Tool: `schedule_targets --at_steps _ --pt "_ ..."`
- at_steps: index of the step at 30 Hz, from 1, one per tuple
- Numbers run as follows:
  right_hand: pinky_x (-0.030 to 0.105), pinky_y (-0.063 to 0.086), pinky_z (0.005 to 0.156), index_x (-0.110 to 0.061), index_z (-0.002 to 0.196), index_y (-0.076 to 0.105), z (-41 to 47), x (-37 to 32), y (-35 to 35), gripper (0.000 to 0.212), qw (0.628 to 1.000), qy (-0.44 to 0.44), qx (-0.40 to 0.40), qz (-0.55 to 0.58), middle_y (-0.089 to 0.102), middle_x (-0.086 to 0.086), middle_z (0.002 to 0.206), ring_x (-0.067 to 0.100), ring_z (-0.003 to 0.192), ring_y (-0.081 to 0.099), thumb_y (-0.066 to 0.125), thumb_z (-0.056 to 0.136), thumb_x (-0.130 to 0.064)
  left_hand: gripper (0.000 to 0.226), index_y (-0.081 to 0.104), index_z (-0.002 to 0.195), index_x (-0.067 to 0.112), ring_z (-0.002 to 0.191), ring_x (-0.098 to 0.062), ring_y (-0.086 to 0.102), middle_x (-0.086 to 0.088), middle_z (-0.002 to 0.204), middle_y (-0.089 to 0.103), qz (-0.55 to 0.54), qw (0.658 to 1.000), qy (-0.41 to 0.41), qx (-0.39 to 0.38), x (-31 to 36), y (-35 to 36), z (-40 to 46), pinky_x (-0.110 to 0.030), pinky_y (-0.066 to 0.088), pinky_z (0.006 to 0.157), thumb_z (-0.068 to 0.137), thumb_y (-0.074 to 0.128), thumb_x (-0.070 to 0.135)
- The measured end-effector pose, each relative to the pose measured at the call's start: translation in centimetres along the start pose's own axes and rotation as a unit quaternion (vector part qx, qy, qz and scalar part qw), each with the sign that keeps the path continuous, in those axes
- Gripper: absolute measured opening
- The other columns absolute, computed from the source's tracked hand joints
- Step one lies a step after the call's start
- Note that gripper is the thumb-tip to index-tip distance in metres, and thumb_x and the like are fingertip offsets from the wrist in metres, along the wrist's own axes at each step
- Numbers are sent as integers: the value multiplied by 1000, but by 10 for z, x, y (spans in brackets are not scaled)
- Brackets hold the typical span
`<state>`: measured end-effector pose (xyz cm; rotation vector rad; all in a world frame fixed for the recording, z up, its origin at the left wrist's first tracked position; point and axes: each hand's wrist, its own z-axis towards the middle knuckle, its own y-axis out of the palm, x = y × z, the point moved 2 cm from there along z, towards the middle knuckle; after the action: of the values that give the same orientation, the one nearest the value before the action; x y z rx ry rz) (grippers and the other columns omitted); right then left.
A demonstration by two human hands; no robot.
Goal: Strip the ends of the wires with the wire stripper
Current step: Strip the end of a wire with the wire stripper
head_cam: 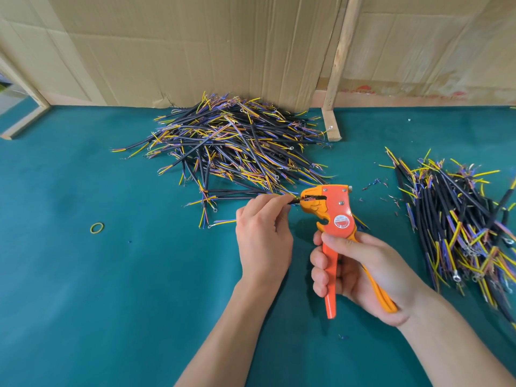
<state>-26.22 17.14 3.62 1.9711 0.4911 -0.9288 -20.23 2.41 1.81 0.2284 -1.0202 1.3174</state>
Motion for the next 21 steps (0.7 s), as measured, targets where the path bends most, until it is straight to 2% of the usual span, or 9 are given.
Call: schedule_targets --at_steps 2,5,7,17,19,21 --pt "43 53 58 -5 94 70 0 0 0 39 1000 1 2 -1 57 20 78 34 61 56 94 68 -24 20 79 97 16 86 -24 68 3 91 73 -3 1000 -1 -3 -1 0 0 -51 51 81 87 70 0" --pt "43 52 57 -6 92 70 1 0 0 21 1000 2 10 7 56 19 77 34 60 55 81 81 -20 20 79 97 15 87 -24 68 3 92 73 -4 1000 -2 -2 -1 0 0 -50 51 81 87 70 0" --pt "42 52 57 -6 92 69 1 0 0 17 1000 3 12 12 56 19 77 33 60 55 75 84 -20 21 79 96 16 86 -24 68 3 91 73 -2 1000 -1 -1 0 0 0 -50 51 81 87 70 0" --pt "36 45 48 -9 93 57 1 1 1 30 999 9 31 0 48 14 69 27 52 46 79 80 -23 21 79 97 14 85 -26 68 3 91 73 -8 1000 2 -4 0 -1 -1 -47 54 78 87 70 -2" --pt "31 40 43 -10 89 55 1 0 0 29 999 7 50 -3 44 10 64 22 47 41 81 81 -19 22 80 97 15 84 -26 68 3 91 73 -6 1000 4 -10 0 0 0 -44 54 76 87 70 -2" --pt "26 34 38 -12 85 51 3 0 0 30 997 -3 79 -9 39 4 59 16 42 34 77 80 -26 23 81 98 15 81 -27 67 3 88 73 3 1000 16 -14 2 0 -1 -42 55 73 85 72 -2"
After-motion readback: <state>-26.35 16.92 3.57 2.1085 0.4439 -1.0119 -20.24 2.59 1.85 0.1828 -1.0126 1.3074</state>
